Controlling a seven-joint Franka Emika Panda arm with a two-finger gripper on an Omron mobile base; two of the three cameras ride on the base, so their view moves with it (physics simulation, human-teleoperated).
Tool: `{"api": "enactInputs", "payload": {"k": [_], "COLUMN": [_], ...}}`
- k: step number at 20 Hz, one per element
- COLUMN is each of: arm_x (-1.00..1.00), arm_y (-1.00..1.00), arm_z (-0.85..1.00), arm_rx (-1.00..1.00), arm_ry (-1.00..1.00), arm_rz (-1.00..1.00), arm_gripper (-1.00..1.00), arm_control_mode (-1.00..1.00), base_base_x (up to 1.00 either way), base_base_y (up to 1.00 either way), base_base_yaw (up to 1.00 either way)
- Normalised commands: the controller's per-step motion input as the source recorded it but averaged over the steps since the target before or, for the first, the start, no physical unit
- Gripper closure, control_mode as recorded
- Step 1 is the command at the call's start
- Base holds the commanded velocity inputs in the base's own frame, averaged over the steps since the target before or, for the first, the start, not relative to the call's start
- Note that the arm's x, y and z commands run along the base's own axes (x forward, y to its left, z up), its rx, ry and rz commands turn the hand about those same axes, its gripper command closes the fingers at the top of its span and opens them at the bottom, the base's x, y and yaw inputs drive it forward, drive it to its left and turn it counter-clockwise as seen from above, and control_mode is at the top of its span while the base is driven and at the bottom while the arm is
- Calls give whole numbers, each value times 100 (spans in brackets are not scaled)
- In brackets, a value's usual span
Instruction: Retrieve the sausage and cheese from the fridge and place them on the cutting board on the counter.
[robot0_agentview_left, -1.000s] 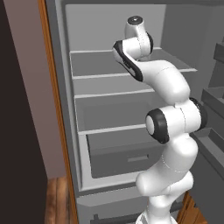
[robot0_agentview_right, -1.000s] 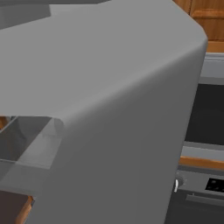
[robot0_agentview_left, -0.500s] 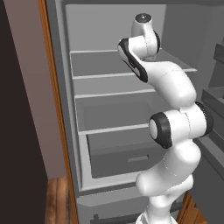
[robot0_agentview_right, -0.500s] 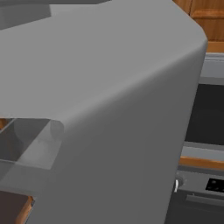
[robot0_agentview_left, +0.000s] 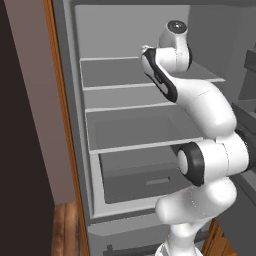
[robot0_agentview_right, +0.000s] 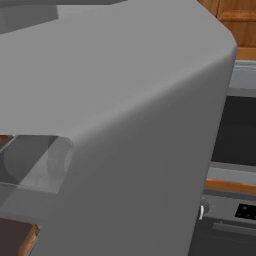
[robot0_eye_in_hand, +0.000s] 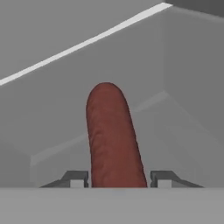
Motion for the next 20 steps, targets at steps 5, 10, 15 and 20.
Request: {"api": "enactInputs", "payload": {"k": [5,10,15,20], "arm_x": [-44,-98,-100,-100], "arm_y": [12,43,40,39], "arm_z": [73,1,-15,-11], "arm_rx": [13,0,0,0], "arm_ry": [11,0,0,-4], "arm_rz": [0,0,0,0], "arm_gripper": [100,100,100,100], "arm_control_mode": [-100,-100,-100,-100], "base_base_x": [0,0,0,0], "base_base_y": [0,0,0,0], "base_base_yaw": [0,0,0,0]}}
